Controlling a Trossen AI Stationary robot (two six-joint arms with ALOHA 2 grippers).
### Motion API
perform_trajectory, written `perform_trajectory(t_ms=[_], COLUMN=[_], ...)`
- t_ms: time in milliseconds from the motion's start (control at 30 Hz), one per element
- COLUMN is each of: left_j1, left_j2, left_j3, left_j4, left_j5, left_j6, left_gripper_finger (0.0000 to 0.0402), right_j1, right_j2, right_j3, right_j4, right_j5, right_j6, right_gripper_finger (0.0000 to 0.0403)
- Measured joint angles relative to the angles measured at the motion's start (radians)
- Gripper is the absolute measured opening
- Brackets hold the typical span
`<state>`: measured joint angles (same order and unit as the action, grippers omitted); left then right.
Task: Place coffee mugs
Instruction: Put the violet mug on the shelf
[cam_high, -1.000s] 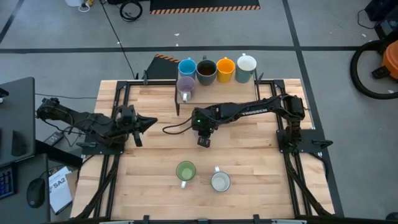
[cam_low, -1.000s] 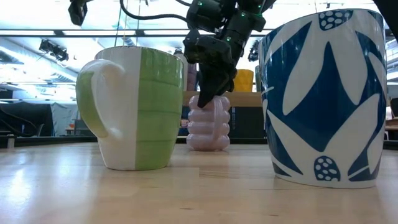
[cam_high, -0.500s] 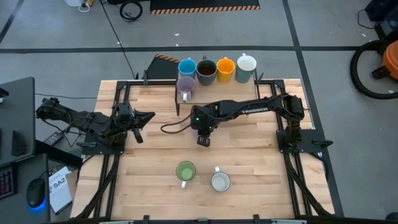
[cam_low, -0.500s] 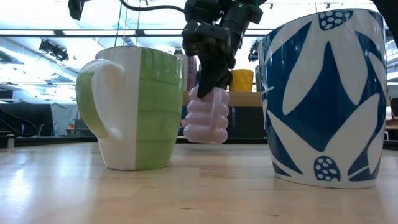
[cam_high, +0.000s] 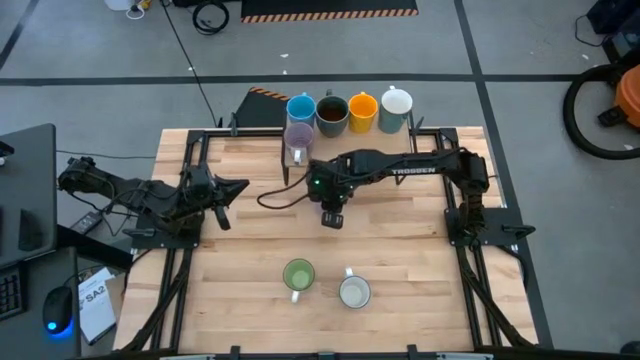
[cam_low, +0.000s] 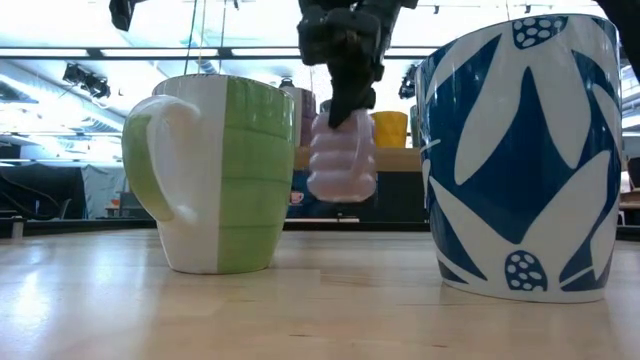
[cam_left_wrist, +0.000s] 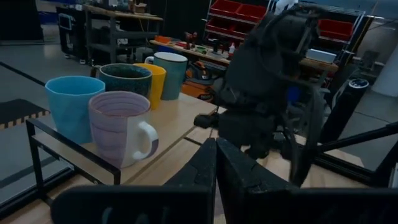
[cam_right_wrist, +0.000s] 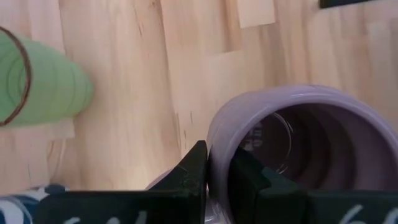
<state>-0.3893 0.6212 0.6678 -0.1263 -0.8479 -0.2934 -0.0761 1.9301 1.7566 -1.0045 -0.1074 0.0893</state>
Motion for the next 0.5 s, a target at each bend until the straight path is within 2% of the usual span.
perform_trajectory(t_ms=[200, 500], left_j1=[0.0, 0.0], left_j2=[0.0, 0.0], left_j3=[0.0, 0.0], left_j4=[0.002, 0.003], left_j5=[-0.025, -0.024], left_j6=[0.002, 0.002], left_gripper_finger=[0.0015, 0.0015], right_j1=[-0.009, -0.085], right_j2=[-0.002, -0.002], right_j3=[0.147, 0.311], right_j4=[-0.123, -0.22], right_j5=[0.04, 0.067], right_j6=[-0.065, -0.082], right_gripper_finger=[0.0047, 0.0047])
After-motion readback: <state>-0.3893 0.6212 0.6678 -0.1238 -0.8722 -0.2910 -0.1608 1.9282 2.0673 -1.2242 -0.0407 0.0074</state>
